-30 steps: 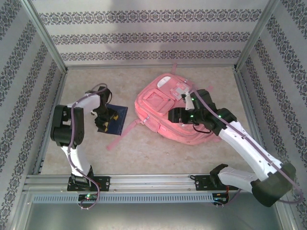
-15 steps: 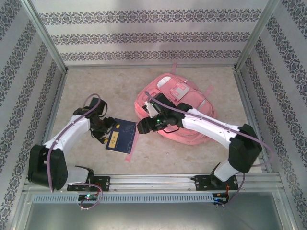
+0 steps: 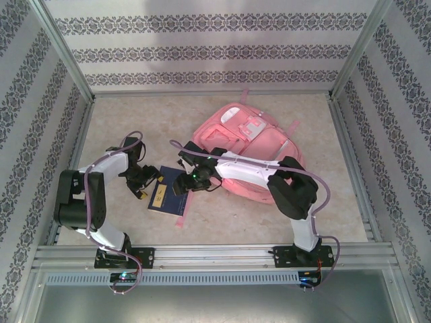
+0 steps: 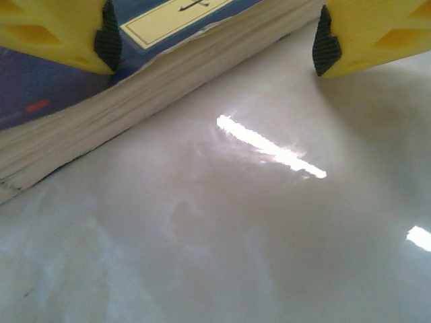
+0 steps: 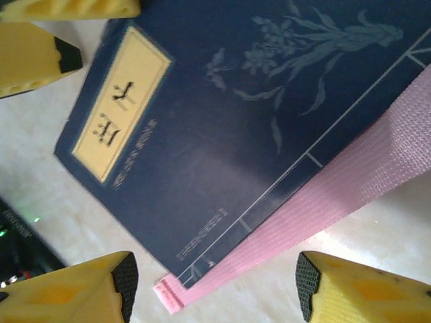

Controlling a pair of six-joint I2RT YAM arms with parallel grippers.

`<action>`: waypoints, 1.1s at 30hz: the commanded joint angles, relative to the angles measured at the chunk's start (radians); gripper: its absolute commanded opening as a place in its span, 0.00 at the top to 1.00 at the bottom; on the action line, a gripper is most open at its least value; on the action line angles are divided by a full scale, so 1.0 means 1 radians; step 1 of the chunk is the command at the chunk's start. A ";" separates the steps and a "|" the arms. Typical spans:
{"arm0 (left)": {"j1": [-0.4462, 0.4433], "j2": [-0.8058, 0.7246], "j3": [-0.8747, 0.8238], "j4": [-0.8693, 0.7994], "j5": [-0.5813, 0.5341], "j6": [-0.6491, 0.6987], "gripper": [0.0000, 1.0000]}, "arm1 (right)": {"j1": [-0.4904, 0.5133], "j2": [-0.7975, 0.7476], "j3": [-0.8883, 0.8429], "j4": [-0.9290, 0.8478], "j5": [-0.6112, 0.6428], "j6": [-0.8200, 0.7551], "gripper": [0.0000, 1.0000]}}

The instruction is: Pack the student bag

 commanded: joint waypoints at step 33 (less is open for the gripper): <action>-0.081 -0.166 -0.317 0.286 0.415 -0.118 0.73 | -0.117 0.208 0.106 0.147 -0.287 0.227 0.34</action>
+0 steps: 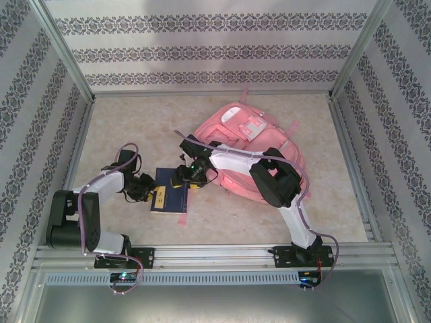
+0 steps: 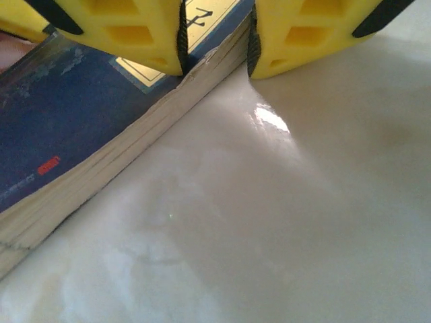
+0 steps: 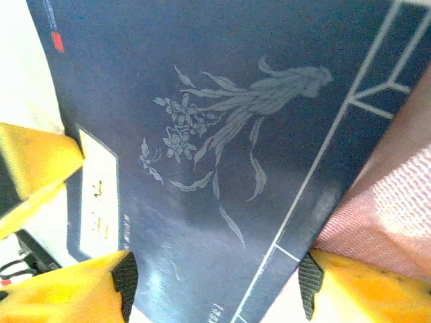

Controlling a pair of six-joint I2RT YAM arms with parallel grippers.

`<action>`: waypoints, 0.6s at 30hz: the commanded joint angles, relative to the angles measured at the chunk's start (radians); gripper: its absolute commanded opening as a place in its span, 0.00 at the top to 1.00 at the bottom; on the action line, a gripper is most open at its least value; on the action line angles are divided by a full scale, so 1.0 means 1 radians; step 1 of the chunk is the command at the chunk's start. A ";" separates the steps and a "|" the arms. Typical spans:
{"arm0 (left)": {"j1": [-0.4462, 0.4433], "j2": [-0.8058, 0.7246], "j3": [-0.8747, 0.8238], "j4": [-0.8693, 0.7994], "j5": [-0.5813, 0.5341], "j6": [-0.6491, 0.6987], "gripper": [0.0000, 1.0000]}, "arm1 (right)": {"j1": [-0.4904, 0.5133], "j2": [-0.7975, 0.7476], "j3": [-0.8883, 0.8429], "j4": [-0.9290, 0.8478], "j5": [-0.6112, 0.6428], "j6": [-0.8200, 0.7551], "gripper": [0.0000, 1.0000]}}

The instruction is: Pack the student bag

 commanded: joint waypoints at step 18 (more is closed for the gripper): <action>-0.082 0.032 -0.028 -0.049 0.269 0.048 0.77 | -0.060 -0.087 -0.148 0.208 -0.201 0.061 0.82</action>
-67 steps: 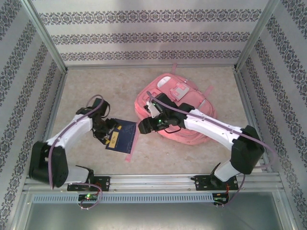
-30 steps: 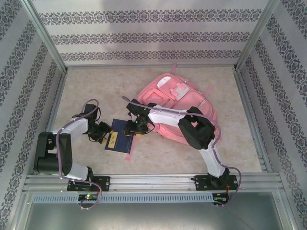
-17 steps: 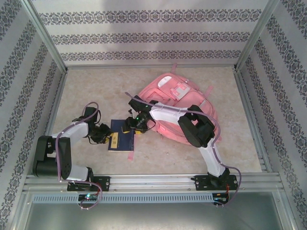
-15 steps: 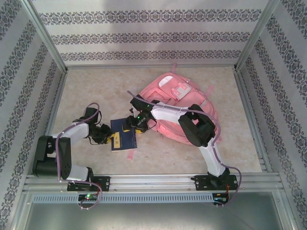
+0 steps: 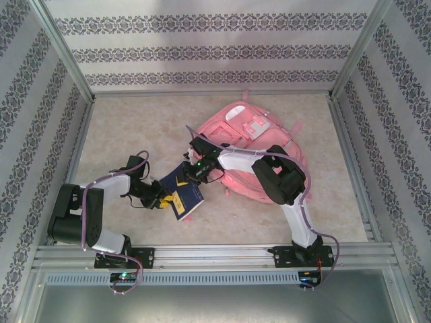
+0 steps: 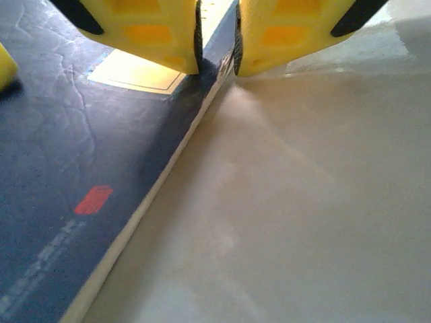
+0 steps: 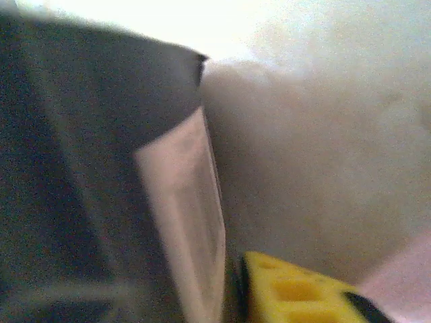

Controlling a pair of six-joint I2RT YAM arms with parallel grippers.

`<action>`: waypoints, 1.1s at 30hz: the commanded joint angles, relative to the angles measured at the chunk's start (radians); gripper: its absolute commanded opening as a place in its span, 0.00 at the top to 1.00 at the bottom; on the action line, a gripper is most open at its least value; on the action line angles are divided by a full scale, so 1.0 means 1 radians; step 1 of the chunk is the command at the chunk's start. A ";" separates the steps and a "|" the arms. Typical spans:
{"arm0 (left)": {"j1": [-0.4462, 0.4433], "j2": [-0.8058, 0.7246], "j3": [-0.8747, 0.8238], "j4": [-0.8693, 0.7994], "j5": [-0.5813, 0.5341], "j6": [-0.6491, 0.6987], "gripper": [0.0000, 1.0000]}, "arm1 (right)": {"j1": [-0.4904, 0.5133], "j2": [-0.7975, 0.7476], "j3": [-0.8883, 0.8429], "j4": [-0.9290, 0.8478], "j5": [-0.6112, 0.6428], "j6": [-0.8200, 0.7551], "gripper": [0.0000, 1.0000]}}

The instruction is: Pack the student bag

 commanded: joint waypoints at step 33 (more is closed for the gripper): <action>-0.168 -0.233 0.673 0.243 0.243 -0.072 0.37 | -0.245 -0.774 -0.115 0.274 -0.287 0.136 1.00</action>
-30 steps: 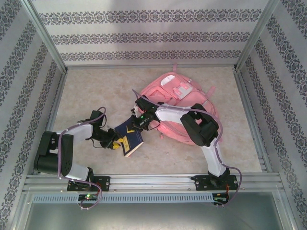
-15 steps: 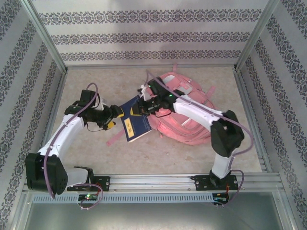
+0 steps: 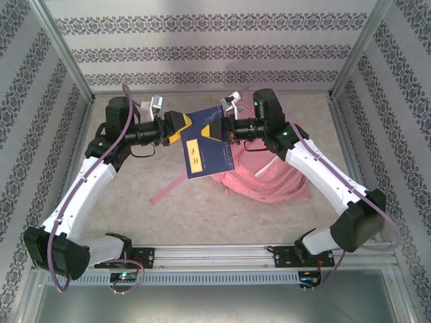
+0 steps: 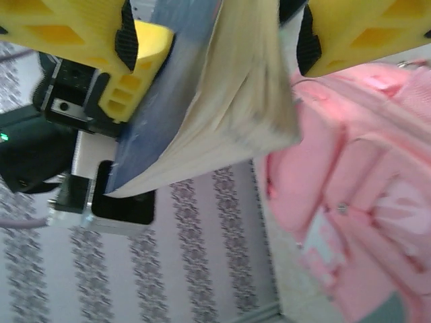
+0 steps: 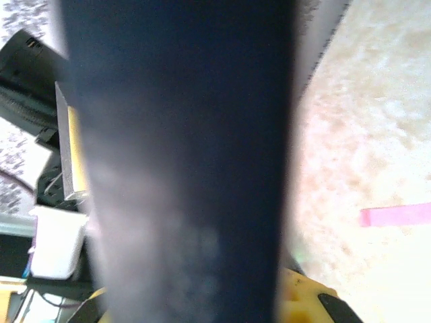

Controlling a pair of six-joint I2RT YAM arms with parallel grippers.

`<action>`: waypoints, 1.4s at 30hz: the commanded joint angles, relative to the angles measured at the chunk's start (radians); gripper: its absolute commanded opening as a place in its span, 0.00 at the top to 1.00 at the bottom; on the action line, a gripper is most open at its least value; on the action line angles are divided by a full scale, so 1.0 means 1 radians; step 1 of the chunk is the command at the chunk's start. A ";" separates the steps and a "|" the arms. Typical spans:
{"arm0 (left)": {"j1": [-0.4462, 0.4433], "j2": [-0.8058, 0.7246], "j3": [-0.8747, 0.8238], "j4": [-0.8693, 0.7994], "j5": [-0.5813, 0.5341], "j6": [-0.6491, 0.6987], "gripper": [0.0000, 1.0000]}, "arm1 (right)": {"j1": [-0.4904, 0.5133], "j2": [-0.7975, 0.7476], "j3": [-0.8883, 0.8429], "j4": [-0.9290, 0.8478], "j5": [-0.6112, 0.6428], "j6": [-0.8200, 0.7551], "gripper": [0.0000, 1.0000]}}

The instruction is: Pack the student bag

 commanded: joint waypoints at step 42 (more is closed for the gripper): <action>-0.187 0.053 0.200 0.496 -0.320 -0.171 1.00 | -0.074 -0.561 -0.485 0.550 0.571 0.240 0.23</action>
